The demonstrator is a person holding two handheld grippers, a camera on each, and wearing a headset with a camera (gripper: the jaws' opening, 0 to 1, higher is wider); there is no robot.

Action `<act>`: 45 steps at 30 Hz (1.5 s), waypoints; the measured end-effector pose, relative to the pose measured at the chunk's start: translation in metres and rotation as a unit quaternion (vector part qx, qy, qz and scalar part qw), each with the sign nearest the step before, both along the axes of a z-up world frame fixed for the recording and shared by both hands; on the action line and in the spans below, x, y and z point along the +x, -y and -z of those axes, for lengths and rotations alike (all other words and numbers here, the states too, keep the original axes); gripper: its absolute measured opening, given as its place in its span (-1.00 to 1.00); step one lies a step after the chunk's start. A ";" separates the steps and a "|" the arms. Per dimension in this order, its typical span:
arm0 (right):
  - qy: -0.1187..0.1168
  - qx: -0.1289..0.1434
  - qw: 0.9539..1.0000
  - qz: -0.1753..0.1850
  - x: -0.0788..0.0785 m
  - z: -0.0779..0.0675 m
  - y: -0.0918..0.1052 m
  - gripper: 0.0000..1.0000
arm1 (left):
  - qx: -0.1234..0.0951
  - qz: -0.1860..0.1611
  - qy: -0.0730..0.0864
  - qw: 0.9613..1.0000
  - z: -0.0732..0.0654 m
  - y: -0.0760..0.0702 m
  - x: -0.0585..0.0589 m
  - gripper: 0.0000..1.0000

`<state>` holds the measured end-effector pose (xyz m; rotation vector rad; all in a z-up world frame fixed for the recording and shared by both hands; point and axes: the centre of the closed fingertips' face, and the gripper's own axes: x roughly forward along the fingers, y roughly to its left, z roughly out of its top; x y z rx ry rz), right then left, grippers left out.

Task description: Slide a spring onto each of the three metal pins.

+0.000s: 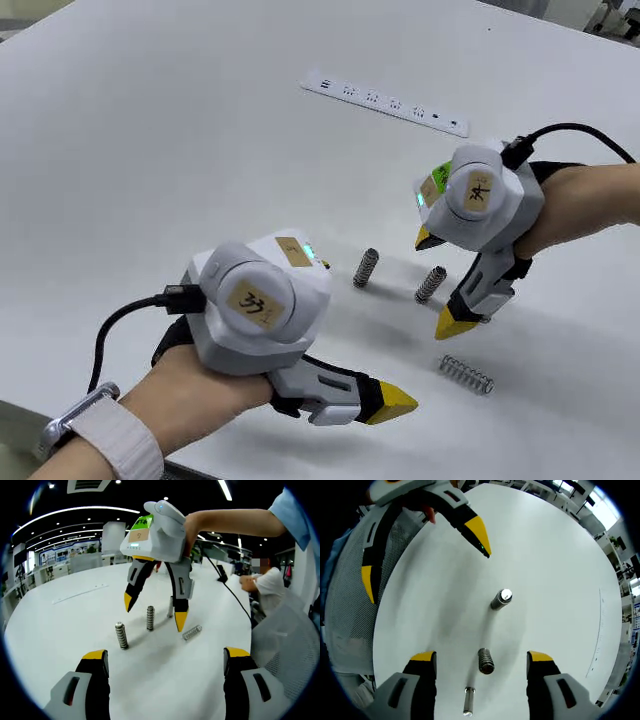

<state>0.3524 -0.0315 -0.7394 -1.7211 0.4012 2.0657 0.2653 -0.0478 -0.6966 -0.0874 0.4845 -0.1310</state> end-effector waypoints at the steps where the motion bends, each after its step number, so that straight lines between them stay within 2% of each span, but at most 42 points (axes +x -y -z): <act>1: -0.001 0.007 1.000 0.001 0.001 0.000 -0.001 0.59 | 0.000 0.000 0.000 1.000 0.000 0.000 0.000 0.94; 8: -0.015 0.033 0.999 0.004 -0.001 -0.006 0.001 0.94 | 0.002 0.000 -0.003 1.000 0.002 0.000 -0.001 0.94; 13: -0.039 0.050 0.997 0.039 -0.003 -0.011 0.002 0.98 | 0.004 0.002 -0.007 1.000 0.003 0.001 -0.001 0.94; 17: -0.066 0.091 0.991 0.068 -0.004 -0.018 -0.002 0.98 | 0.002 -0.002 0.001 1.000 -0.001 0.000 -0.002 0.95; 19: -0.079 0.107 0.988 0.082 -0.005 -0.021 0.001 0.98 | -0.003 -0.003 0.000 1.000 -0.001 0.000 -0.002 0.95; 21: -0.084 0.118 0.985 0.091 -0.003 -0.022 0.004 0.98 | 0.001 -0.002 -0.003 1.000 0.001 0.000 -0.003 0.95; 23: -0.092 0.138 0.981 0.103 -0.001 -0.025 0.006 0.98 | -0.001 -0.002 -0.006 1.000 0.001 0.001 -0.003 0.95; 26: -0.114 0.172 0.970 0.130 0.002 -0.032 0.010 0.98 | -0.008 -0.006 -0.005 1.000 0.002 0.000 -0.004 0.95; 29: -0.126 0.184 0.962 0.155 0.006 -0.037 0.019 0.98 | -0.007 -0.007 -0.010 1.000 0.005 -0.001 -0.004 0.94; 31: -0.138 0.200 0.954 0.174 0.009 -0.040 0.023 0.98 | -0.008 -0.007 -0.013 1.000 0.007 -0.001 -0.005 0.94; 37: -0.155 0.225 0.937 0.219 0.014 -0.043 0.044 0.98 | -0.008 -0.003 -0.021 1.000 0.012 0.002 -0.005 0.93; 45: -0.178 0.256 0.908 0.281 0.021 -0.049 0.069 0.98 | -0.008 0.000 -0.029 1.000 0.015 0.003 -0.007 0.93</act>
